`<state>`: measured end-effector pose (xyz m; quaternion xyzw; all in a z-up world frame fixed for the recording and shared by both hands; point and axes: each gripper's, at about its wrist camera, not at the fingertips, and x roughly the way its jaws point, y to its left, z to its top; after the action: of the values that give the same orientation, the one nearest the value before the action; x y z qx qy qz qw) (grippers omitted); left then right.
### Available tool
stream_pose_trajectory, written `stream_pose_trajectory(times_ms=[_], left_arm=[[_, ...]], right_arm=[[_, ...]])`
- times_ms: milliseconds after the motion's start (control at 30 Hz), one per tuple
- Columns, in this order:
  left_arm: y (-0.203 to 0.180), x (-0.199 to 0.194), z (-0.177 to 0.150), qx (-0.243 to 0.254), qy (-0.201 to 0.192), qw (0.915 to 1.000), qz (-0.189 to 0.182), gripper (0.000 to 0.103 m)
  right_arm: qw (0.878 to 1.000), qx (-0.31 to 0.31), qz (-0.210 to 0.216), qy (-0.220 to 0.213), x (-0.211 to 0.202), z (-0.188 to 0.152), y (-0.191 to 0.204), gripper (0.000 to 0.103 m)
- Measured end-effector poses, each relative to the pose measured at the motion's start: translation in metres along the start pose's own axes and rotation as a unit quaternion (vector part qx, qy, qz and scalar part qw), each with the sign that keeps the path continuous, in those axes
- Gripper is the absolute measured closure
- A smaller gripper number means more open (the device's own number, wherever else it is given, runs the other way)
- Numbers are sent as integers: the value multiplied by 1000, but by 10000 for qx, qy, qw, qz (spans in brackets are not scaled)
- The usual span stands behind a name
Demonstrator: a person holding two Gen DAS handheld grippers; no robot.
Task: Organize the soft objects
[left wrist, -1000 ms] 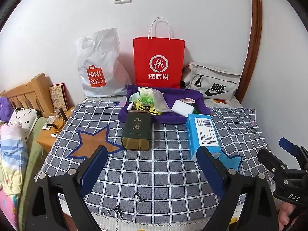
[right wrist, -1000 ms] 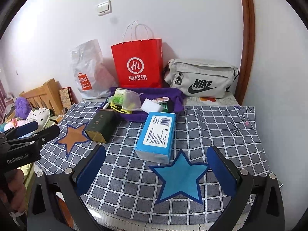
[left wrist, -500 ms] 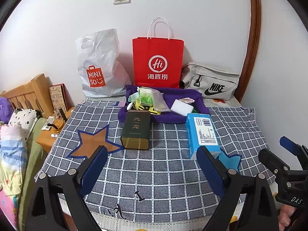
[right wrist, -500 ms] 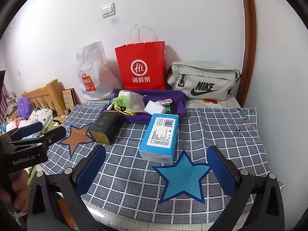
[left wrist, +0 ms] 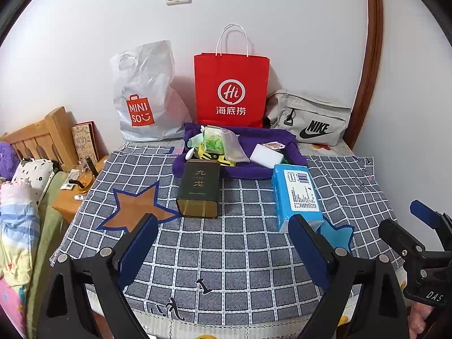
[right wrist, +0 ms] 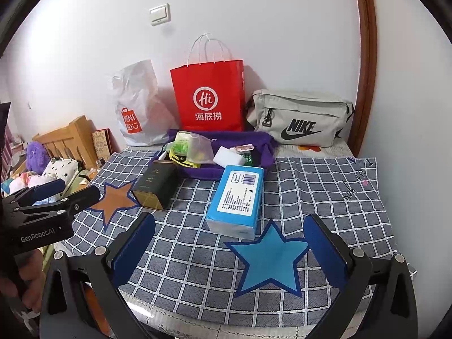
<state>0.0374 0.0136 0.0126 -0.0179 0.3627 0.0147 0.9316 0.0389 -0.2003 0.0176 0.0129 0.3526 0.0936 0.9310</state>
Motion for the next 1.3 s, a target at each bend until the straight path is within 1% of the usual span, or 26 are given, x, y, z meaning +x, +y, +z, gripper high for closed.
stream_pose_trajectory(times_ms=[1300], left_arm=[[0, -1, -3, -5, 14, 10000, 6, 10]], right_arm=[[10000, -31, 30, -30, -4, -1, 3, 0]])
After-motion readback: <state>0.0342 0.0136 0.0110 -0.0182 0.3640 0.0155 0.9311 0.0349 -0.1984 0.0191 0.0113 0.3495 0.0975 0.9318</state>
